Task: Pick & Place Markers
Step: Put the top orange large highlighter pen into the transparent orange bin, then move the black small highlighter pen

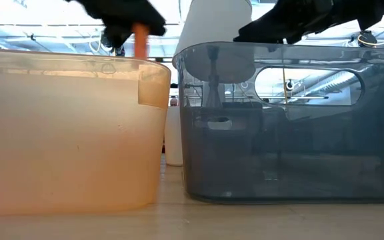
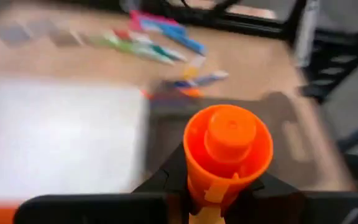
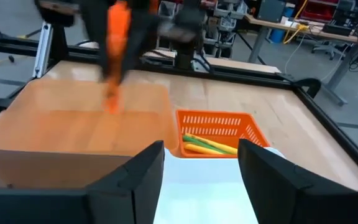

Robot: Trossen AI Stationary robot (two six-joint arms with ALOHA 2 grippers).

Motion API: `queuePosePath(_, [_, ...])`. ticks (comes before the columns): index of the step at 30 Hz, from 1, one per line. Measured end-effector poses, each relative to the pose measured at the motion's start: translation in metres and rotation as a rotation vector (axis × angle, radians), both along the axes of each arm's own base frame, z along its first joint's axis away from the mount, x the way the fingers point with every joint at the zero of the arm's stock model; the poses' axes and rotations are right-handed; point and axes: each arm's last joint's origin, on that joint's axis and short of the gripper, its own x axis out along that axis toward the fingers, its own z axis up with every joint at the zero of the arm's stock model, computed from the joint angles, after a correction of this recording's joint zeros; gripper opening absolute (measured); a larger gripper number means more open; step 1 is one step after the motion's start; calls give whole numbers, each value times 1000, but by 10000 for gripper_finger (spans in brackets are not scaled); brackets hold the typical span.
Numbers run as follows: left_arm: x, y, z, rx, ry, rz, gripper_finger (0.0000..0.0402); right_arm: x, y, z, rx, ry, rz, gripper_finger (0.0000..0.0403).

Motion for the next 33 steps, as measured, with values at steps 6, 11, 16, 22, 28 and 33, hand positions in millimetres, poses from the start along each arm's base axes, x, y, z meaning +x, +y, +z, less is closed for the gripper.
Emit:
queuePosePath(6, [-23,-19,-32,-246,111,41,53,-11,-2,10,28,-1,-5,180])
queuePosePath(11, [-34,-15,-55,-344,219,99,61,-18,-3,13,60,10,-11,176])
queuePosePath(16, [-38,-14,-61,-321,290,7,157,-22,-4,13,78,35,-17,175])
queuePosePath(22, [-35,-10,-59,-273,280,-65,250,-24,-4,13,76,50,-17,175])
queuePosePath(28, [-32,0,-58,-199,261,-93,299,-26,-5,9,60,95,-24,172])
queuePosePath(33, [-25,12,-53,-171,207,-82,321,-29,-10,-8,0,211,-176,170])
